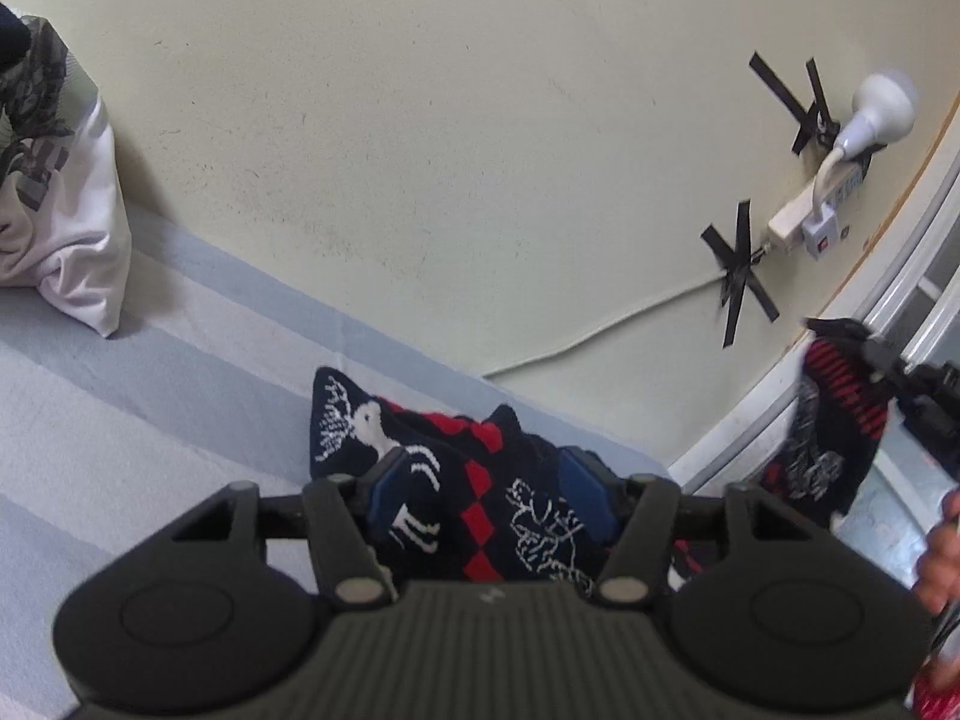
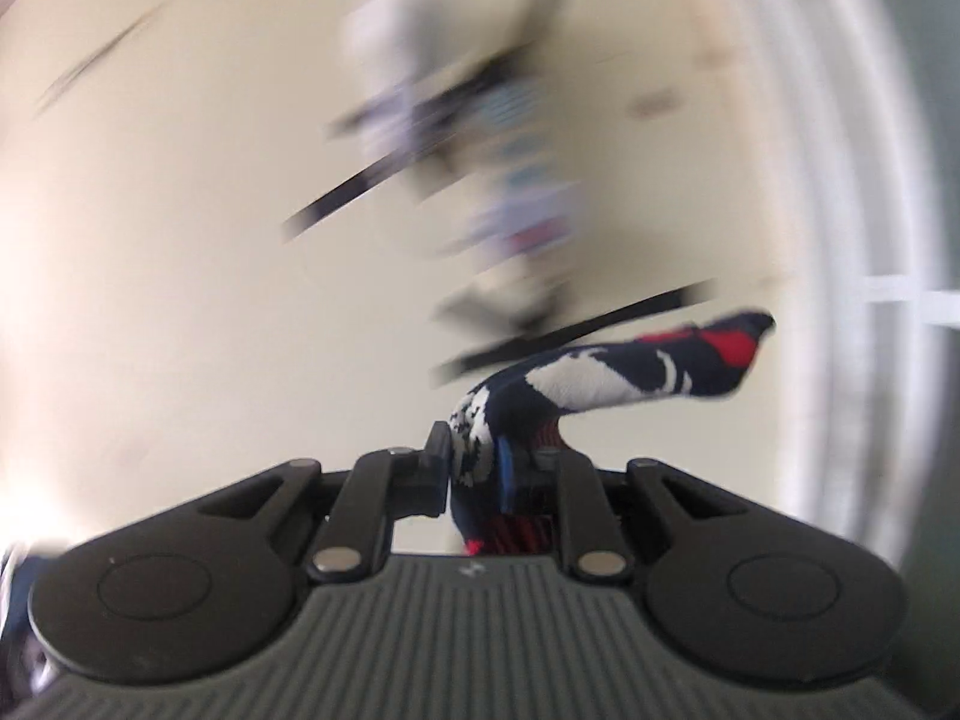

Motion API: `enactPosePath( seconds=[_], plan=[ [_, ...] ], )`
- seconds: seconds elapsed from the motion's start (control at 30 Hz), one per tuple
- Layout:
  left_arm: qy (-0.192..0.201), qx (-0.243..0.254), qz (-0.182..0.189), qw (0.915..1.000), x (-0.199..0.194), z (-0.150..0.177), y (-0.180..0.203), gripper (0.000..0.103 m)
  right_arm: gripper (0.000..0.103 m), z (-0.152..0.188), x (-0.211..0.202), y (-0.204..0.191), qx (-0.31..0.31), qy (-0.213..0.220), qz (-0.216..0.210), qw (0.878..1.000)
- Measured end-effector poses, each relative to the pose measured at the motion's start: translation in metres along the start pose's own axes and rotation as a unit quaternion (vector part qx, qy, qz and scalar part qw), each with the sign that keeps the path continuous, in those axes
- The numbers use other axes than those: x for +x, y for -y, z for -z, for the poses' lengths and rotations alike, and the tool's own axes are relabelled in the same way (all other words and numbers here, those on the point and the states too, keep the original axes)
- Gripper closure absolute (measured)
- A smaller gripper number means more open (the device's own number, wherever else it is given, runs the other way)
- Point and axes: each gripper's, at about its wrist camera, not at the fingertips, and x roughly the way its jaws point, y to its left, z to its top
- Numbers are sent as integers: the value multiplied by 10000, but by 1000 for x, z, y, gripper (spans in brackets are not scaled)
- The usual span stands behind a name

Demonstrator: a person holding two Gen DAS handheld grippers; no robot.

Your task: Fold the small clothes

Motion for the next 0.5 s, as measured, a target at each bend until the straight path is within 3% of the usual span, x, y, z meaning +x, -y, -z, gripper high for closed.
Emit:
enactPosePath(
  seconds=[0.03, 0.1, 0.13, 0.2, 0.23, 0.3, 0.4, 0.43, 0.47, 0.5],
  plan=[
    [62, -41, 17, 10000, -3, -3, -3, 42, 76, 19, 15, -26, -278, -390, -465, 9978],
    [133, -48, -51, 9999, -6, -7, -6, 42, 67, 67, 39, -70, -870, -1382, -1353, 9773],
    [123, -53, -75, 9999, -5, -8, -7, 42, 60, 95, 47, -86, -1132, -1923, -1610, 9614],
    [25, -110, -58, 9999, -1, -8, -9, 42, 59, 139, 47, -101, -1516, -2565, -1756, 9383],
    [-37, -108, -66, 9999, 2, -7, -9, 42, 59, 150, 42, -98, -1596, -2624, -1677, 9368],
    [-136, -80, -184, 9997, 8, -5, -7, 42, 58, 148, 32, -73, -1236, -2509, -1431, 9494],
    [-257, -175, -254, 9992, 15, -4, -11, 42, 38, 122, 18, -11, -137, -2022, -638, 9772],
    [-268, -216, -268, 9990, 16, -4, -12, 42, 26, 116, 11, 12, 115, -1820, -156, 9831],
    [-262, -241, -289, 9989, 17, -4, -13, 42, 14, 110, 14, 29, 257, -1686, 309, 9849],
    [-244, -265, -317, 9988, 17, -4, -15, 42, 12, 106, 17, 44, 328, -1627, 717, 9835]
  ],
)
